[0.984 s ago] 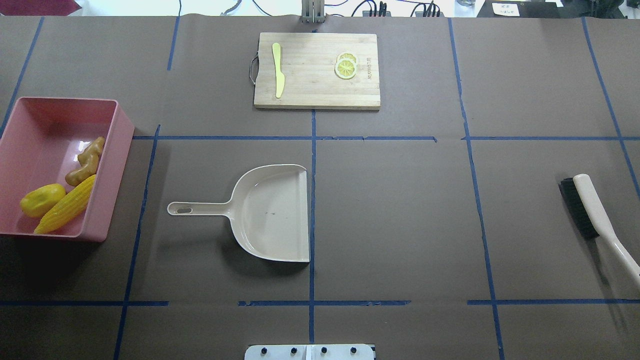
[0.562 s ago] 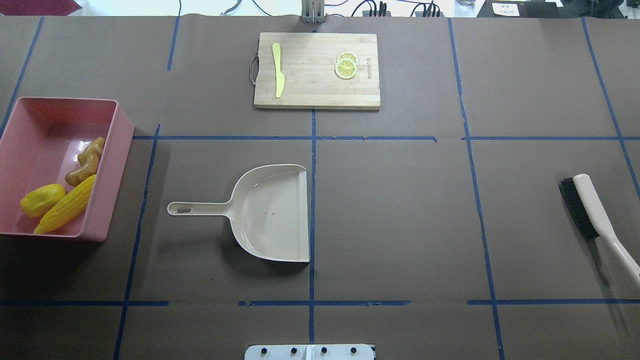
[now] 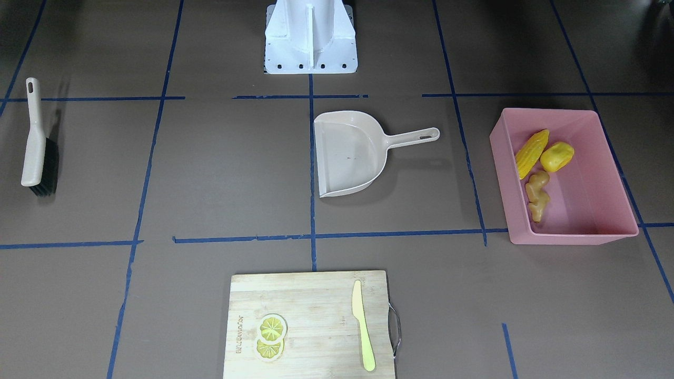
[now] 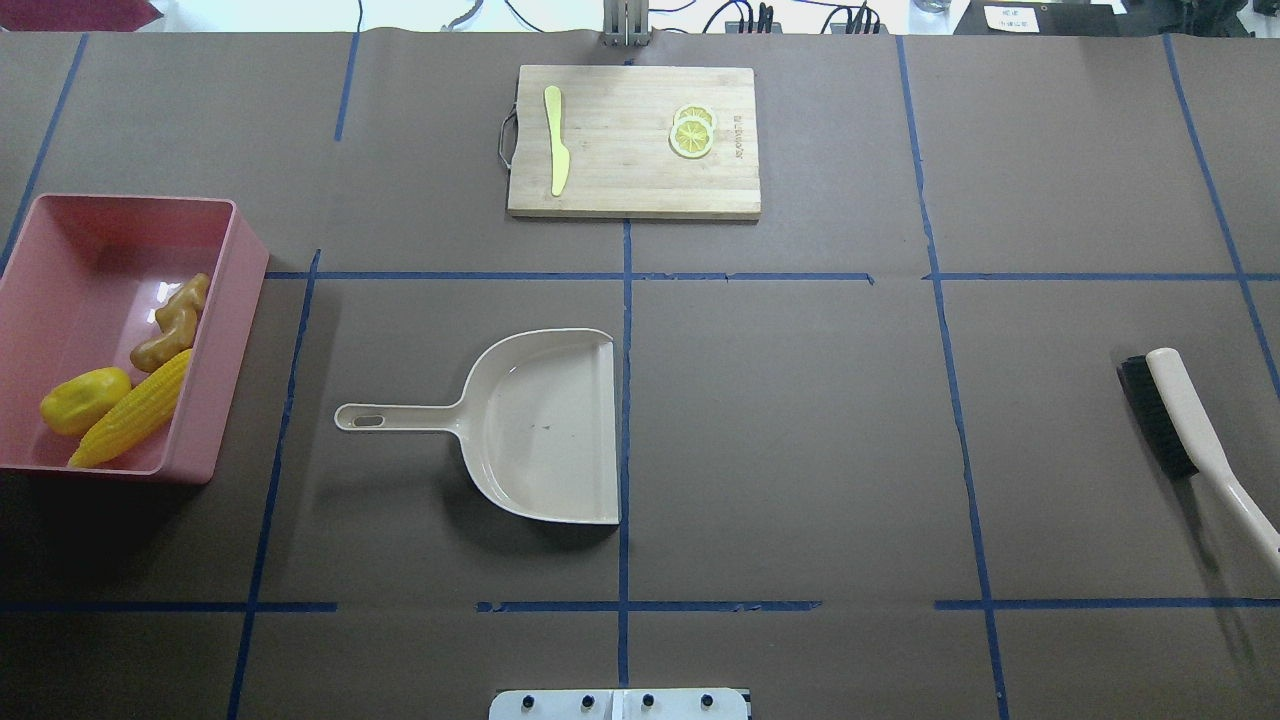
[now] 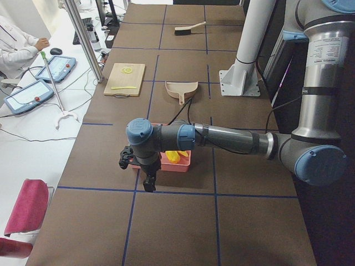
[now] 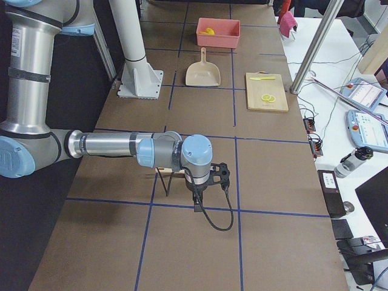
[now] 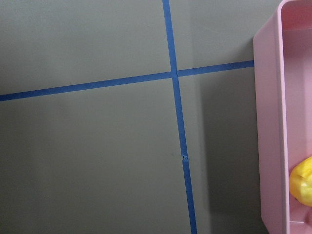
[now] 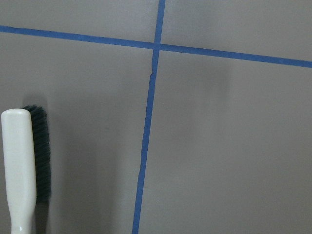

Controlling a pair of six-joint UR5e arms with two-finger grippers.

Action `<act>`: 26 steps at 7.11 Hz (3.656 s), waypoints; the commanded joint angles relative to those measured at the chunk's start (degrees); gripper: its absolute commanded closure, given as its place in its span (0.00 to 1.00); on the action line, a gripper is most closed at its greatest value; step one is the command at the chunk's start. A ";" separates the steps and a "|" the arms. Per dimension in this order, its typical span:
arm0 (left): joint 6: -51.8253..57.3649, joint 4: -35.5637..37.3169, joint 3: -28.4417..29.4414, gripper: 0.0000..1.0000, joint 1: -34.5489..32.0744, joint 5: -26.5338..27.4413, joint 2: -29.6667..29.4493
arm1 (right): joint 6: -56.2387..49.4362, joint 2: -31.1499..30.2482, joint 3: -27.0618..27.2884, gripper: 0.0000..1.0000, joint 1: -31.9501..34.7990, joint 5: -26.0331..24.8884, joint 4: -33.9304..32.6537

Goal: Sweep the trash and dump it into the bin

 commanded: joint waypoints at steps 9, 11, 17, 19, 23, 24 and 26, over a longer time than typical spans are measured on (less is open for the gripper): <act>-5.28 -3.97 1.95 0.00 -1.74 -0.23 0.08 | 0.15 9.65 -9.94 0.00 -0.79 0.79 -0.16; -3.30 -4.57 6.94 0.00 -3.77 -8.20 0.08 | 0.15 9.83 -9.78 0.00 -0.88 1.57 -0.24; -3.91 -4.49 6.43 0.00 -3.95 -1.20 -0.80 | 0.15 7.55 -5.03 0.00 -2.11 1.58 -2.62; -3.91 -4.58 6.96 0.00 -3.95 -1.55 -0.72 | 0.15 7.29 -4.94 0.00 -2.11 1.58 -2.62; -3.83 -4.58 7.05 0.00 -3.78 -1.55 -0.98 | -0.02 6.85 -5.12 0.00 -2.11 1.40 -2.62; -3.65 -4.49 6.27 0.00 -3.78 -1.73 -0.98 | 0.07 6.85 -5.21 0.00 -2.11 1.40 -2.53; -4.08 -4.58 6.61 0.00 -3.69 -1.64 -1.07 | 0.07 7.11 -6.08 0.00 -2.19 1.40 -2.53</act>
